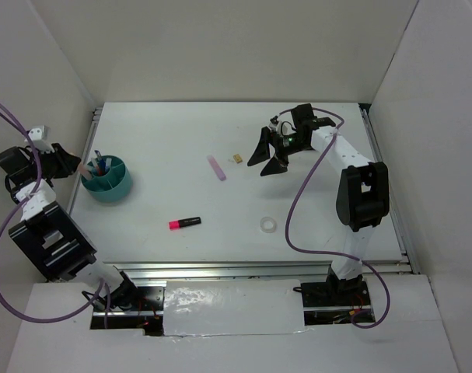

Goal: Sort the stationery into containers
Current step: Place the stationery in the storage box, then pick up the stationery from the center of the board.

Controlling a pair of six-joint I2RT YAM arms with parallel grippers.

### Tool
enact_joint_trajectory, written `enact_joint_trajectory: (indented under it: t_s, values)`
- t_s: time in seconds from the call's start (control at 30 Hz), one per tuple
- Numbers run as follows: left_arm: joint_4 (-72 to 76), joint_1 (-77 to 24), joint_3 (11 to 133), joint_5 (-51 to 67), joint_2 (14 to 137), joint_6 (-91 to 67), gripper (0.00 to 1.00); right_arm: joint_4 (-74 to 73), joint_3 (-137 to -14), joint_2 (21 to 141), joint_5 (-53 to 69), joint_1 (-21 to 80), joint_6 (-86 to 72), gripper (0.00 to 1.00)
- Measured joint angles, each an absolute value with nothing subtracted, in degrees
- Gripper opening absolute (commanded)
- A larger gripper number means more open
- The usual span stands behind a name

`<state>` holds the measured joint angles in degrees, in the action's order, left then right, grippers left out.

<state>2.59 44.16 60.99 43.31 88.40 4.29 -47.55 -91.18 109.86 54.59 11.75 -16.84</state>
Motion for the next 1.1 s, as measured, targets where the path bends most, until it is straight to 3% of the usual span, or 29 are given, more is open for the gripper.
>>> enact_joint_trajectory:
  t_s: [0.27, 0.7, 0.93, 1.1]
  values:
    - [2.6, 44.2, 61.0, 43.5, 88.6, 4.2, 0.64, -47.6, -91.2, 109.8, 52.6, 12.0, -16.8, 0.87]
    - [3.9, 42.3, 61.0, 43.3, 77.6, 4.5, 0.66, -48.1, -92.6, 106.6, 38.4, 10.6, -15.4, 0.85]
    - [0.4, 34.6, 61.6, 40.8, 71.1, 9.7, 0.68, -49.0, -104.0, 109.0, 24.7, 5.0, -11.9, 0.85]
    - [-4.7, 28.8, 62.3, 39.0, 69.9, 14.2, 0.68, -49.1, -110.9, 113.3, 22.7, 1.0, -10.7, 0.84]
